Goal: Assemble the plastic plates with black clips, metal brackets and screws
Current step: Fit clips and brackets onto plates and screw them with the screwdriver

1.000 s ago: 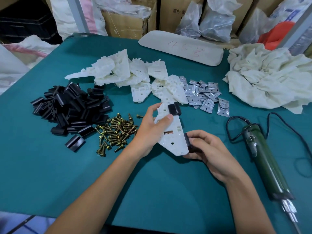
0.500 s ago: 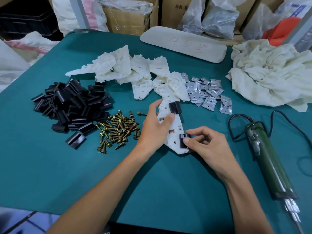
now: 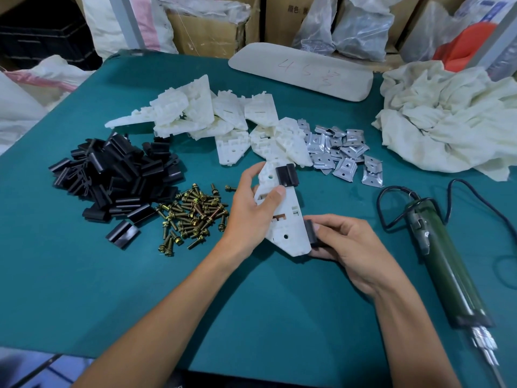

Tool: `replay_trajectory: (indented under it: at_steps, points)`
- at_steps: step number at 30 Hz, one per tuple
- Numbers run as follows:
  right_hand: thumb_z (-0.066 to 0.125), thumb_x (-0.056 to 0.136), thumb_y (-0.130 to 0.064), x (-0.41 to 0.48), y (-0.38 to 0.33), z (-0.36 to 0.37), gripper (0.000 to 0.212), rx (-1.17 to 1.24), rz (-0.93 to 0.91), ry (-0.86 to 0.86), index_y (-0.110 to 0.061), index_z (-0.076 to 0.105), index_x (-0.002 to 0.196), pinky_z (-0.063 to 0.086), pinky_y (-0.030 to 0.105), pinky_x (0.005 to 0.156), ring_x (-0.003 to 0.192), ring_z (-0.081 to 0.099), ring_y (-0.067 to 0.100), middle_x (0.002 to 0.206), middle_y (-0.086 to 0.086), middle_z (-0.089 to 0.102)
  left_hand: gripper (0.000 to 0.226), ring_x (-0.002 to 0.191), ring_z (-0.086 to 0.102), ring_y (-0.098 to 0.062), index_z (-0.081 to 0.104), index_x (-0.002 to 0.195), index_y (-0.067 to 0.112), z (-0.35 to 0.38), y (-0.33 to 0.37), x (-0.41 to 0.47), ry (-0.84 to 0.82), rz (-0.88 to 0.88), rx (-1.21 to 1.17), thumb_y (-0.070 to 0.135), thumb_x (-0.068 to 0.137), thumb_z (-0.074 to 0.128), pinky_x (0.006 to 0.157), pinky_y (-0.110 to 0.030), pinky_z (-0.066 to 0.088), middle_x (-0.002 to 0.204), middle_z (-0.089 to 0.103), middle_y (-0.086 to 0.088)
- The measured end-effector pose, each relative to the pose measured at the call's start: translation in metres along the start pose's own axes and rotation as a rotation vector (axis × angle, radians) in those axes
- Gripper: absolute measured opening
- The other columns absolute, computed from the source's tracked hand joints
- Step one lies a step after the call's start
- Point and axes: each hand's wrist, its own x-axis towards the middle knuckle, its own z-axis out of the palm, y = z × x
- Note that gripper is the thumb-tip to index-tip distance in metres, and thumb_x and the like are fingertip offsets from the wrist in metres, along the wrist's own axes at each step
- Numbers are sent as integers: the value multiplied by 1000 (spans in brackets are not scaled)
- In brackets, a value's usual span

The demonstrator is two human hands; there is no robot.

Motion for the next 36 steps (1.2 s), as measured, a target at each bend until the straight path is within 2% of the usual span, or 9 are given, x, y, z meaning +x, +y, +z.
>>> replay_trajectory:
  at_steps: [7, 11, 15, 19, 22, 26, 30, 32, 36]
  points:
    - [65, 96, 0, 1, 6, 4, 17, -69, -124, 94, -11, 77, 101, 56, 16, 67, 74, 71, 6, 85, 0, 79, 50, 101, 71, -11, 45, 141, 32, 3, -2, -2, 67, 8, 74, 26, 97, 67, 85, -36, 60, 112, 73, 9]
    - [77, 87, -1, 4, 8, 7, 18, -189, -202, 138, -16, 79, 95, 56, 16, 69, 71, 70, 6, 80, 0, 79, 50, 109, 58, 15, 41, 142, 39, 3, -1, -4, 92, 47, 217, 34, 97, 64, 92, -29, 52, 113, 62, 39]
    - [81, 85, -6, 5, 10, 8, 19, -258, -245, 152, -24, 80, 93, 56, 16, 72, 76, 71, 7, 85, 0, 80, 50, 129, 52, -2, 41, 140, 42, 1, 0, -3, 89, 24, 210, 35, 97, 64, 107, -38, 48, 129, 59, 24]
    - [81, 84, -3, 3, 8, 5, 20, -213, -246, 119, -21, 80, 93, 55, 17, 72, 75, 70, 9, 87, 2, 80, 48, 116, 64, -8, 45, 139, 37, 1, 0, -1, 64, -4, 126, 29, 96, 67, 98, -41, 55, 122, 67, 16]
    - [82, 83, -4, 2, 7, 5, 18, -241, -240, 106, -21, 79, 86, 56, 19, 70, 72, 69, 10, 82, 3, 78, 50, 123, 54, 3, 43, 140, 39, 0, 0, -1, 25, 9, 184, 33, 96, 66, 102, -23, 46, 127, 60, 29]
    - [82, 86, -17, 4, 7, 5, 15, -235, -249, 149, -18, 68, 83, 51, 25, 62, 66, 62, 15, 79, 4, 72, 54, 140, 41, -9, 38, 143, 40, 2, 2, -5, -84, 25, 249, 37, 97, 65, 115, -40, 39, 148, 47, 16]
    - [81, 87, -10, 9, 1, -5, 31, -160, -167, 112, -20, 54, 100, 52, 28, 66, 72, 64, 18, 88, 1, 74, 51, 115, 43, 24, 42, 138, 45, 4, 11, -6, -207, 37, 377, 56, 93, 61, 90, -4, 40, 126, 50, 39]
    - [81, 84, -11, 11, -3, -16, 37, -221, -148, 122, -24, 53, 104, 51, 31, 64, 69, 63, 19, 87, 2, 75, 49, 104, 53, 11, 56, 130, 34, 3, 19, 4, -146, 140, 514, 63, 90, 55, 81, -9, 44, 115, 60, 24]
    - [80, 84, -28, 16, -2, -22, 27, -438, -206, 242, -31, 55, 95, 45, 27, 55, 53, 55, 13, 71, -1, 72, 43, 120, 49, -18, 57, 132, 23, 10, 37, 55, -20, 319, 816, 49, 98, 54, 103, -35, 40, 123, 59, 4]
